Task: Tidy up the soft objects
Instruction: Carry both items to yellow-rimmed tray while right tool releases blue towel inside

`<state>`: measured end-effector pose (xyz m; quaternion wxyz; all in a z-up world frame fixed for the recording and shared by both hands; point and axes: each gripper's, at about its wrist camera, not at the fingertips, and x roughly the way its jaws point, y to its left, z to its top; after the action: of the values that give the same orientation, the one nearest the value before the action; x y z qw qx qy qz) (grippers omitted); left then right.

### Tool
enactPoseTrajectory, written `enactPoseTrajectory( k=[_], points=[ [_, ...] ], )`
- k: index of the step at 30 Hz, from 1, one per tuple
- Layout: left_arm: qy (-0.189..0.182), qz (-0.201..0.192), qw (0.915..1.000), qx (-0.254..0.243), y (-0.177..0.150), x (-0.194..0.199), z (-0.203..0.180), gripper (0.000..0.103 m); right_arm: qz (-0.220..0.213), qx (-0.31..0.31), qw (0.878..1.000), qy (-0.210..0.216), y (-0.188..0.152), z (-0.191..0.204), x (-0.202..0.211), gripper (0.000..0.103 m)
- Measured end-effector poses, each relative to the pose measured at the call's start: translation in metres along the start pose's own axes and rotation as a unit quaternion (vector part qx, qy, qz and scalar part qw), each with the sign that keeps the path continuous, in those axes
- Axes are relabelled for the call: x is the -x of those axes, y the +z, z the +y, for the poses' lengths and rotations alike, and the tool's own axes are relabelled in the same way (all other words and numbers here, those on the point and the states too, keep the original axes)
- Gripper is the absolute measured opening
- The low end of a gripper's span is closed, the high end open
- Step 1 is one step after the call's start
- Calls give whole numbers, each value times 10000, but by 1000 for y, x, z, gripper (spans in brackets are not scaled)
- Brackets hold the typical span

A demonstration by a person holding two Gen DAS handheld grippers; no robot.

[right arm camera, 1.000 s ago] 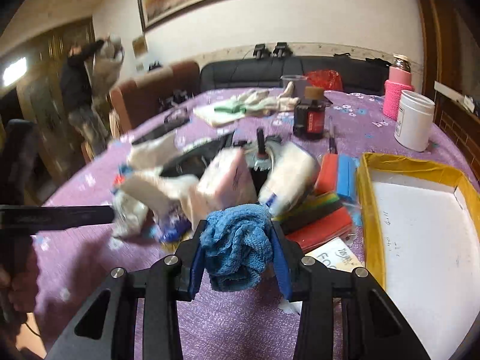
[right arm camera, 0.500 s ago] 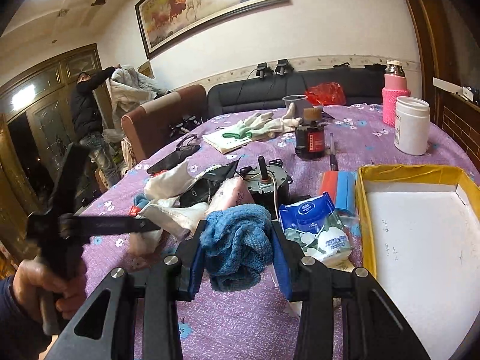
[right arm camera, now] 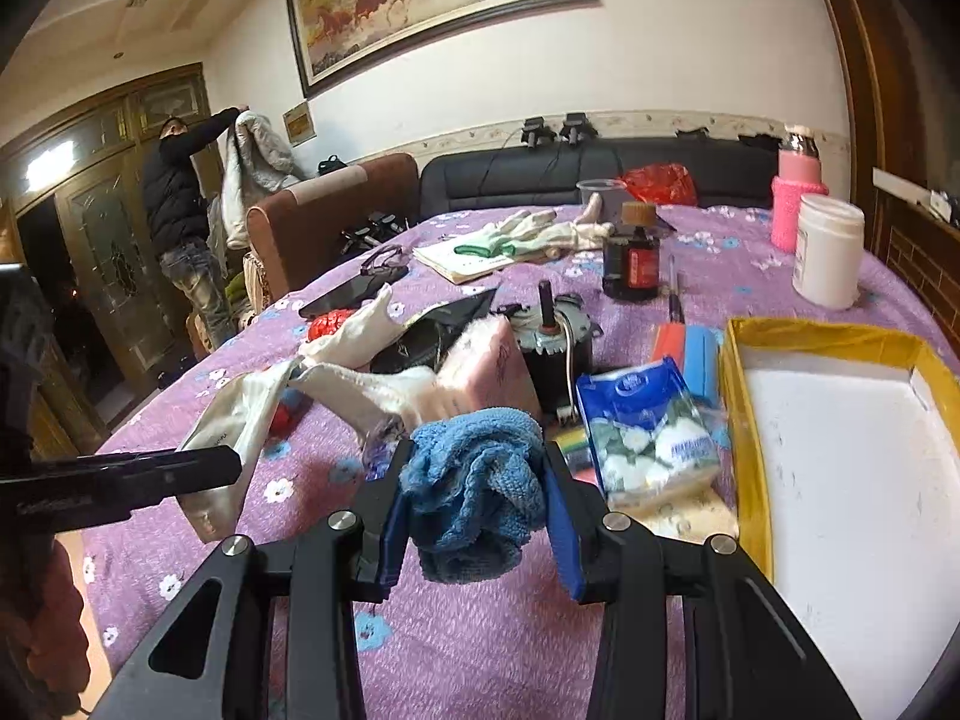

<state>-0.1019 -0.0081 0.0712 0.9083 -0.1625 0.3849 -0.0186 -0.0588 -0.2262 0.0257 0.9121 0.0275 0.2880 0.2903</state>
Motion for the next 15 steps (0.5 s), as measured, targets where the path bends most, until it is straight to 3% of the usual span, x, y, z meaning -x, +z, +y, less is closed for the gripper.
enactPoseTrajectory(
  k=[15],
  points=[
    [-176, -191, 9983, -531, 5, 29, -47, 25, 83, -541, 9983, -186, -2, -40, 46, 43]
  ],
)
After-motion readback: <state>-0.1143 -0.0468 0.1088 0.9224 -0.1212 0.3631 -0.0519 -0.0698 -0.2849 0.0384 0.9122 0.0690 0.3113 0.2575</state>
